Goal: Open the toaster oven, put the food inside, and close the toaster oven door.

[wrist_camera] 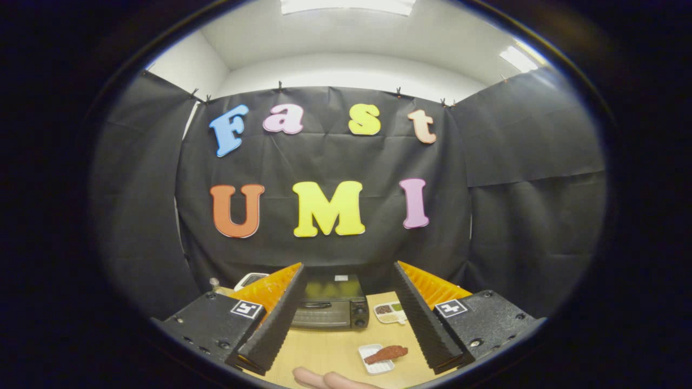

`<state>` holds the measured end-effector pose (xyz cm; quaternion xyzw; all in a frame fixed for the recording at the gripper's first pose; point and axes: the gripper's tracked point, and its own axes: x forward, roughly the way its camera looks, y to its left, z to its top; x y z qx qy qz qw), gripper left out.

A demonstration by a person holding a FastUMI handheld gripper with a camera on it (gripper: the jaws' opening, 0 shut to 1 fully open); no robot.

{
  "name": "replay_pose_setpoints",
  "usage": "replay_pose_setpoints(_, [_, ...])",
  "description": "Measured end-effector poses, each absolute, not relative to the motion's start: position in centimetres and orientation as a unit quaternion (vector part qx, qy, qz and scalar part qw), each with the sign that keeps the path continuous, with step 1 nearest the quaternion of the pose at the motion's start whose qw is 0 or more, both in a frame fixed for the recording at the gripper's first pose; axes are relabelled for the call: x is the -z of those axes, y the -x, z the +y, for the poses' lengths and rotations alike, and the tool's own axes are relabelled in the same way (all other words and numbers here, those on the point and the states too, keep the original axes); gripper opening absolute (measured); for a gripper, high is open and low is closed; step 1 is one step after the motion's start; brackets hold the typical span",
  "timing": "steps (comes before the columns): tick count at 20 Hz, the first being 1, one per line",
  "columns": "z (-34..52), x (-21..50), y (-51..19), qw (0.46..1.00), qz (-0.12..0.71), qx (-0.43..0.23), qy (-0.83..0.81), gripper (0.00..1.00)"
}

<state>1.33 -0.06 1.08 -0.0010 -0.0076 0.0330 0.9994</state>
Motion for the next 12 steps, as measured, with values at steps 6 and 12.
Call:
replay_pose_setpoints(6, [2.0, 2.2, -8.5, 0.999, 0.003, -0.044, -0.009, 1.00])
replay_pose_setpoints(12, [6.1, 8.4, -18.5, 0.996, 0.041, -0.073, -0.001, 1.00])
